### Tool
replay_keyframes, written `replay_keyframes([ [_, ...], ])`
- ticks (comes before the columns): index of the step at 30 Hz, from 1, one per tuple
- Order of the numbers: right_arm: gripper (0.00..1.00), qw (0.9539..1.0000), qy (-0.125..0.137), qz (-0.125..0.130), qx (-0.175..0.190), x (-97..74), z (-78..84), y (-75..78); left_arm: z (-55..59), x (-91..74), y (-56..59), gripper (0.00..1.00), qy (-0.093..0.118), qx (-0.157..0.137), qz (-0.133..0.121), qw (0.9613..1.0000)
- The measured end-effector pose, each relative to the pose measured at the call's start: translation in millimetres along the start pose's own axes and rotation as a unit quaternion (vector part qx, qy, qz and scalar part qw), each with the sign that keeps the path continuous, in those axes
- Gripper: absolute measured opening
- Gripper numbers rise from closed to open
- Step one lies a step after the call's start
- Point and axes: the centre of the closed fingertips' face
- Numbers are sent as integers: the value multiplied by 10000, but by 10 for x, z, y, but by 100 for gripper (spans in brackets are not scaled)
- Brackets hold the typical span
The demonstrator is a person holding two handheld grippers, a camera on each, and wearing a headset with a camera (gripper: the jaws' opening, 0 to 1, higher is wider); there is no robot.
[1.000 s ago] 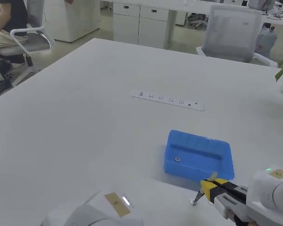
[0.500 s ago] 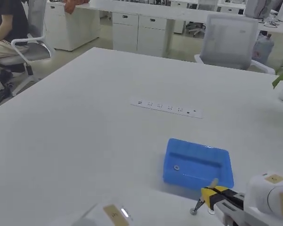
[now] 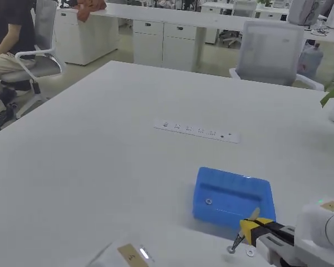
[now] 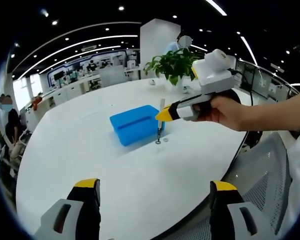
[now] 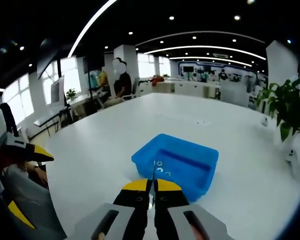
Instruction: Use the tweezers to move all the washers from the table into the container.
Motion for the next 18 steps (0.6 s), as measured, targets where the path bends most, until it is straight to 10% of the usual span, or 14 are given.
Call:
replay_keyframes([
  [18, 0, 9990, 438, 28, -42, -76, -484, 96, 79, -19, 13, 92, -73, -58, -59, 9999],
])
Point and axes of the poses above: the centre of the closed fingertips' face, and the gripper's own axes: x roughly forward along the fingers, y roughly to its right, z roughly out of its underside, and after that the axes turned 3 degrees about x, right-handed
